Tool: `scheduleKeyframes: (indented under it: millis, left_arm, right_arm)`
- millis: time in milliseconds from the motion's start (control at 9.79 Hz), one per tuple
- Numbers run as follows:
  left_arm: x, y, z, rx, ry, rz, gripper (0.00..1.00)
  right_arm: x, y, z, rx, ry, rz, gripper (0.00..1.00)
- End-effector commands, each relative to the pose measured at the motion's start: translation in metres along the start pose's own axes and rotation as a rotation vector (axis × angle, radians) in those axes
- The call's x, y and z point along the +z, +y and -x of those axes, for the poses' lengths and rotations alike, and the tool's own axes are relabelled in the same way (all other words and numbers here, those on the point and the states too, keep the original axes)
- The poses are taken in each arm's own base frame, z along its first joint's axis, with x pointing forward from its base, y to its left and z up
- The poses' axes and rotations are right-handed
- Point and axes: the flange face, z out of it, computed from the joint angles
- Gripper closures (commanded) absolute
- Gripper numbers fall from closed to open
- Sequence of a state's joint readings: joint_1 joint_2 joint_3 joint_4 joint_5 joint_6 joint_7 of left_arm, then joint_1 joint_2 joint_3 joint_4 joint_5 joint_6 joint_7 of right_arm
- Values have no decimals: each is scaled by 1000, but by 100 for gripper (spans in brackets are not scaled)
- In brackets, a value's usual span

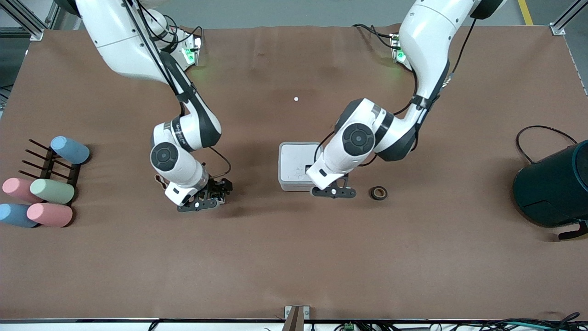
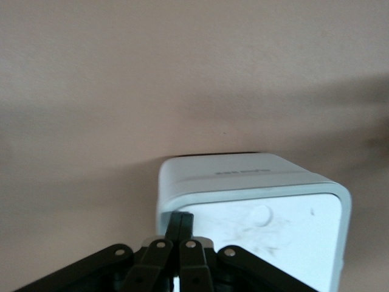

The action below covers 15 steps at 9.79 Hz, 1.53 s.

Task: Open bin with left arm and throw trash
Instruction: 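Lift the bin lid open with the left gripper while the right gripper grasps the wrapper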

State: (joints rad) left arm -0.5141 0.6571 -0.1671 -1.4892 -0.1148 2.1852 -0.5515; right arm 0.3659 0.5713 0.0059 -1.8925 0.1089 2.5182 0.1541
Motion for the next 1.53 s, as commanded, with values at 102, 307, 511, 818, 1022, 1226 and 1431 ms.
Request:
scheduleKeyframes:
  millis: [102,307,511,818,1022,1226,1431]
  left_arm:
    - [2,33,14,27,5,20,100]
    - [18,43,17,14,30,41,100]
    - [46,48,19,20,75,66,100]
    - [49,25,16,-5,55,26,100]
    - [-36,-16,-3,3,12,-125,100]
    - [-67,-64,-24,51,-8,-172,100]
    - [-42,-136,-59,69,-53,-177,64]
  right_arm:
    - [-4,-14,9,-33,4,2,0]
    - [1,-17,14,-44,-12,8,0]
    - [7,-13,18,-39,-27,16,8]
    - [7,-7,16,-30,-27,17,9]
    - [11,0,14,-21,-29,25,9]
    - [15,6,14,-16,-32,37,17]
    - [16,6,15,-11,-34,39,45]
